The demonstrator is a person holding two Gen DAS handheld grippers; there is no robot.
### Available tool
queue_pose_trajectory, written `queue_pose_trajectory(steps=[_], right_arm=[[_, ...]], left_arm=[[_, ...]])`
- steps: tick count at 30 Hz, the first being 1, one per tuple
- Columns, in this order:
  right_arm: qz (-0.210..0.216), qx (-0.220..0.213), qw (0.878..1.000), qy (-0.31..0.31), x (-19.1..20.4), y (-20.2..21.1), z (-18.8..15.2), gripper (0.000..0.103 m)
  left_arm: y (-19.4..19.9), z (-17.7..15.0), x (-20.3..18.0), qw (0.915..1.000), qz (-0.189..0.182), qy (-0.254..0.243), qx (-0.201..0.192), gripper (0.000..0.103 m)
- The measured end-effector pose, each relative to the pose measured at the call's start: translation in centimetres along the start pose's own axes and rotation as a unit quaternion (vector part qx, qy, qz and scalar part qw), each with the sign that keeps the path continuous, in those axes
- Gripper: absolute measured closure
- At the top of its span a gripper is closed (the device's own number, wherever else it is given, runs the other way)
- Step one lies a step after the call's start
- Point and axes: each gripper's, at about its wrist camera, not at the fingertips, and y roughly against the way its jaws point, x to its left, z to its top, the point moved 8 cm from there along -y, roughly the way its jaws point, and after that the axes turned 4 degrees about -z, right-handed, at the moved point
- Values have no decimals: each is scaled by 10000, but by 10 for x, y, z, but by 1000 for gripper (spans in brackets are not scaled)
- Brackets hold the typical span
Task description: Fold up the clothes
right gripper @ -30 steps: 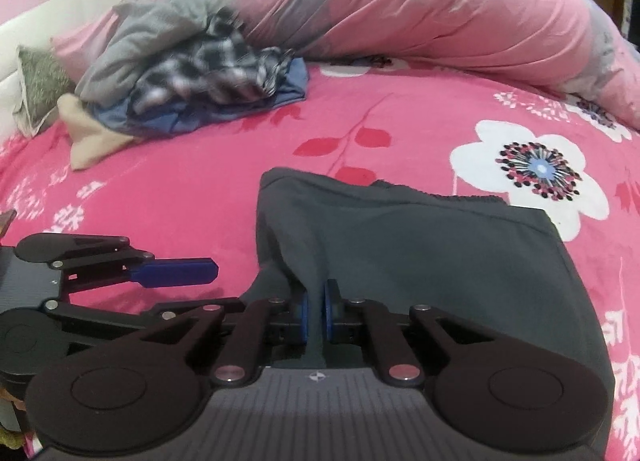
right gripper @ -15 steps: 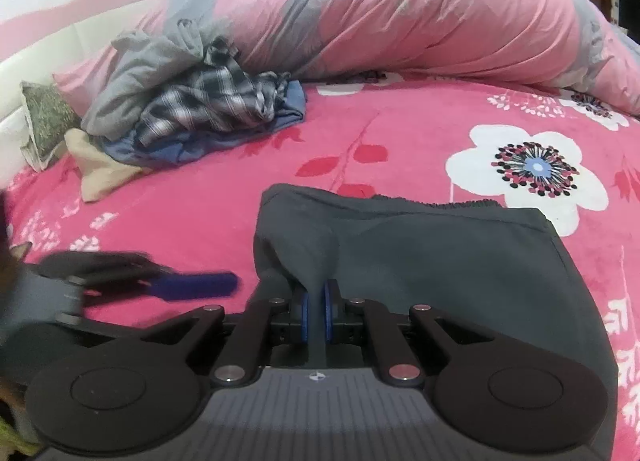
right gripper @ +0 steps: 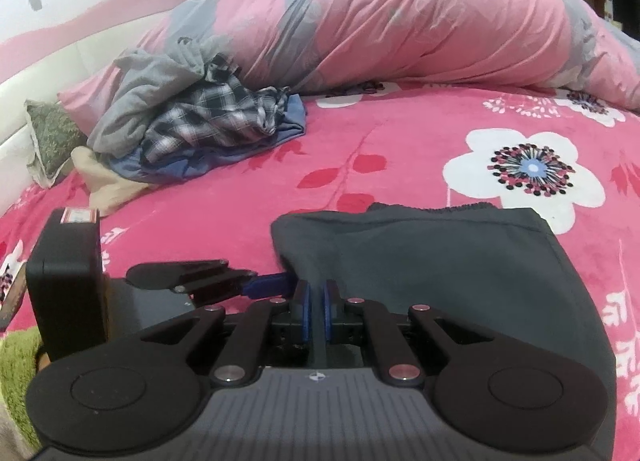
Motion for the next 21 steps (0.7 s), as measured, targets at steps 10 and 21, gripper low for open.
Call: queue_pose_trajectory(steps=[10,21], right_arm=[[-138,294,9983,479,4,-28,39,52],[-467,1523,9674,1969,64,-123,63,28]], left_arm=[[22,-9,19,9984,-51,516,-224,57],[16,-16,40,9883,-589,1385,-228,57]])
